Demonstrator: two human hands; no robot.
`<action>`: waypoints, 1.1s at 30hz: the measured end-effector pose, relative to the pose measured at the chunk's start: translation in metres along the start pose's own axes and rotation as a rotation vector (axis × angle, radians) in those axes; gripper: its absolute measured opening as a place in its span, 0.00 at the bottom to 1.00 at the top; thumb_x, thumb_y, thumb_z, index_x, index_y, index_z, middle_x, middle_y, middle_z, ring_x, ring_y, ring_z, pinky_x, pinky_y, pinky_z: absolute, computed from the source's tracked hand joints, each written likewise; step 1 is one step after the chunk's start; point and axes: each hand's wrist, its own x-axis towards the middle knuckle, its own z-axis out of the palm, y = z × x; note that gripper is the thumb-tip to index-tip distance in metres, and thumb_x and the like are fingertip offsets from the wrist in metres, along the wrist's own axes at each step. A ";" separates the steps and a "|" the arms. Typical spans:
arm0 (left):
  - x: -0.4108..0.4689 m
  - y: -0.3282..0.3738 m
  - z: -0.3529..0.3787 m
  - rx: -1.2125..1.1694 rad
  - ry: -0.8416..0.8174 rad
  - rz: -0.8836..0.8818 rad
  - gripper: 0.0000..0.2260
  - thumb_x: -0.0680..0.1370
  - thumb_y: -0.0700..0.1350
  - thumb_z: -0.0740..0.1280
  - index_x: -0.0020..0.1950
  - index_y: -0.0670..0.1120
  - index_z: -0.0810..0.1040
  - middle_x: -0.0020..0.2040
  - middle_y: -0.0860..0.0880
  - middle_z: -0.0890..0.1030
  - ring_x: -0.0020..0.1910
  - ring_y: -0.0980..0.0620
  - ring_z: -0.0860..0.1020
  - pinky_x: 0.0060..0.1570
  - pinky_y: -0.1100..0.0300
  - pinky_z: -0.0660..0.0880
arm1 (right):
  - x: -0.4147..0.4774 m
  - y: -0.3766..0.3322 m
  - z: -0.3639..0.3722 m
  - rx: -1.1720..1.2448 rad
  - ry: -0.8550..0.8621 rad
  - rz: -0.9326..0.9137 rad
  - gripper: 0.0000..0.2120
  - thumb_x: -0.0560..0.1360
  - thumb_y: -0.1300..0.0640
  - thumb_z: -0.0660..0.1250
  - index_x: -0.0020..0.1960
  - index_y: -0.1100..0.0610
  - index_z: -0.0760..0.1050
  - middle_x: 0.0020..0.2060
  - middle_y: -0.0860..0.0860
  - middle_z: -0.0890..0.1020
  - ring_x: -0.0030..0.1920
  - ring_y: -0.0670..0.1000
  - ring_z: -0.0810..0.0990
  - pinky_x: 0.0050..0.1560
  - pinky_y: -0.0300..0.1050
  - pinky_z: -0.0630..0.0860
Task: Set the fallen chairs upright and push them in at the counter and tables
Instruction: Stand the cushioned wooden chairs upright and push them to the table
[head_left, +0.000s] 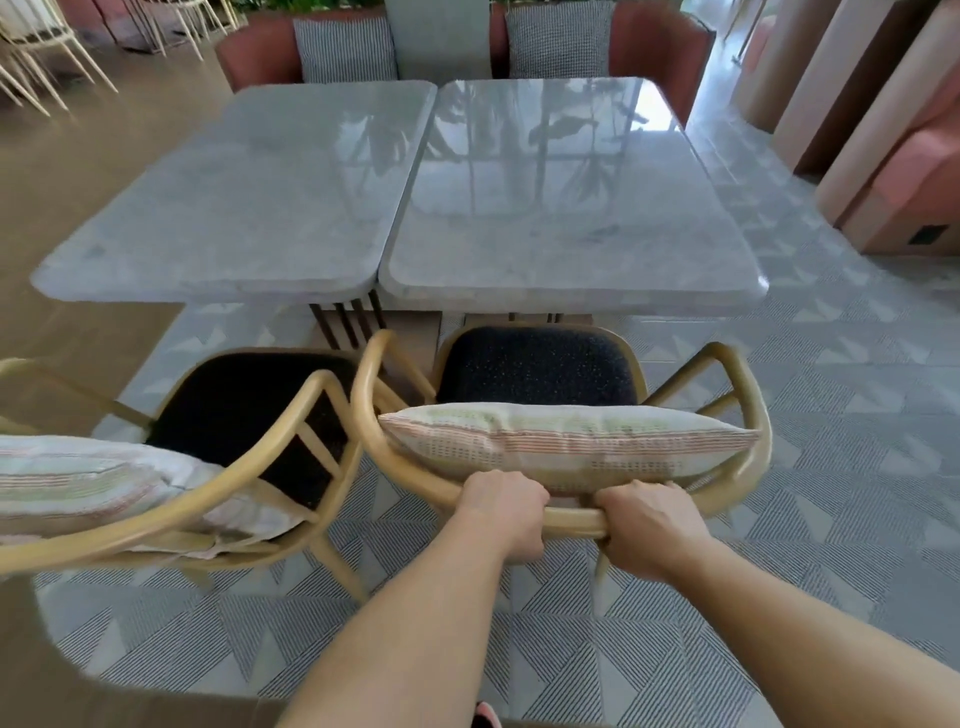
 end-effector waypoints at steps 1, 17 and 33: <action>0.000 0.002 0.000 0.005 0.016 -0.012 0.07 0.72 0.50 0.66 0.48 0.53 0.75 0.44 0.51 0.77 0.44 0.47 0.76 0.39 0.54 0.69 | 0.001 0.002 -0.001 0.007 -0.011 -0.015 0.05 0.71 0.52 0.62 0.45 0.47 0.75 0.42 0.45 0.81 0.47 0.50 0.80 0.49 0.48 0.68; -0.033 0.028 0.032 0.028 0.117 -0.043 0.02 0.72 0.48 0.64 0.43 0.52 0.72 0.47 0.49 0.80 0.48 0.45 0.79 0.44 0.54 0.69 | -0.040 -0.001 0.022 0.034 -0.049 -0.040 0.06 0.67 0.58 0.62 0.40 0.48 0.70 0.35 0.45 0.76 0.46 0.52 0.80 0.53 0.54 0.67; -0.062 0.065 0.052 -0.004 0.125 -0.075 0.04 0.71 0.47 0.65 0.44 0.52 0.73 0.46 0.50 0.80 0.46 0.46 0.79 0.42 0.54 0.68 | -0.081 0.009 0.034 0.006 -0.047 -0.080 0.04 0.69 0.56 0.62 0.42 0.48 0.72 0.41 0.46 0.80 0.48 0.52 0.80 0.53 0.53 0.67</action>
